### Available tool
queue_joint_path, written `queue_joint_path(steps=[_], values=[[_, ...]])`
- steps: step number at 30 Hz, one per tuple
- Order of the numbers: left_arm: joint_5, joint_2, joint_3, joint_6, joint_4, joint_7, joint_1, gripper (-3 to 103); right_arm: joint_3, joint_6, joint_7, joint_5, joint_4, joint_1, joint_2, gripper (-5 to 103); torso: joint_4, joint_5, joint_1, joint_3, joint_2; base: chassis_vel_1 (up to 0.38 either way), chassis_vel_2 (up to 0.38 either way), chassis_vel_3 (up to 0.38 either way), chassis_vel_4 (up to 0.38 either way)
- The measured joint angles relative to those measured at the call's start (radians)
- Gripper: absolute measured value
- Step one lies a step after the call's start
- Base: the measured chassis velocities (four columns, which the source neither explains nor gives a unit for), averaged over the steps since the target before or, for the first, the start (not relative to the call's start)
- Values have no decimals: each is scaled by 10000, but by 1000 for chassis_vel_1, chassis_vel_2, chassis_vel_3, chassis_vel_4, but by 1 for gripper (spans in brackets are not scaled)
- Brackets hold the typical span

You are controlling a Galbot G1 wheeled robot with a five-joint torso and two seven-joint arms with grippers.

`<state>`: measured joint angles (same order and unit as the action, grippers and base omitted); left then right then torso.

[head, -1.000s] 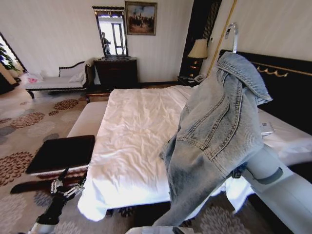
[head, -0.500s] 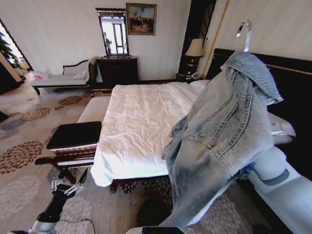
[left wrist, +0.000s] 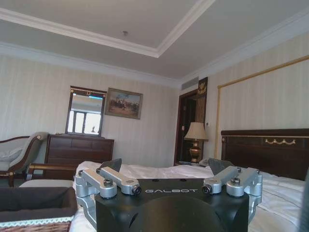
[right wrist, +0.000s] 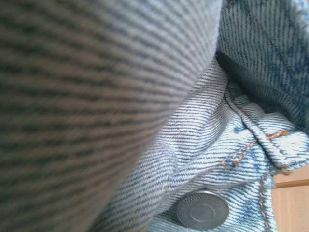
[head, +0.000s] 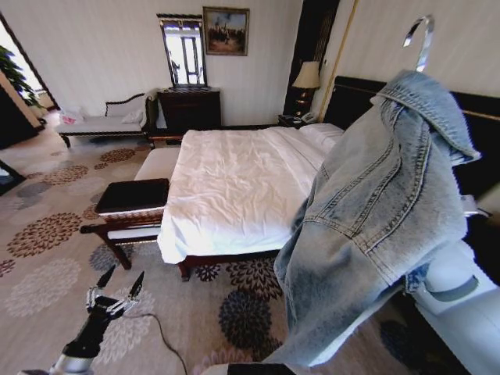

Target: Pick up the clothes from the bed and hang them on the clothes hanger.

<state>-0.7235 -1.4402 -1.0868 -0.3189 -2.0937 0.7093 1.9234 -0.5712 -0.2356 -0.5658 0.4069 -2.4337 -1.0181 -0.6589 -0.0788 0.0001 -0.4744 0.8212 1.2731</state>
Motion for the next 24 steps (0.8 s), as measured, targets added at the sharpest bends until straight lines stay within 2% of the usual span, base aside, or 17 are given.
queue_joint_path(steps=[13,24], values=[[293,-3,145,3,-66,29,-33,100,-555,245,25,-149,-35,-728,-292,20,-1,-1,10,-3,2,258,-257,-258,262],[1026,17,198,-210,24,178,-152,100,-1088,425,201,-608,-188,-2071,-1014,20,3,0,-16,6,-7,31,-16,-13,22]])
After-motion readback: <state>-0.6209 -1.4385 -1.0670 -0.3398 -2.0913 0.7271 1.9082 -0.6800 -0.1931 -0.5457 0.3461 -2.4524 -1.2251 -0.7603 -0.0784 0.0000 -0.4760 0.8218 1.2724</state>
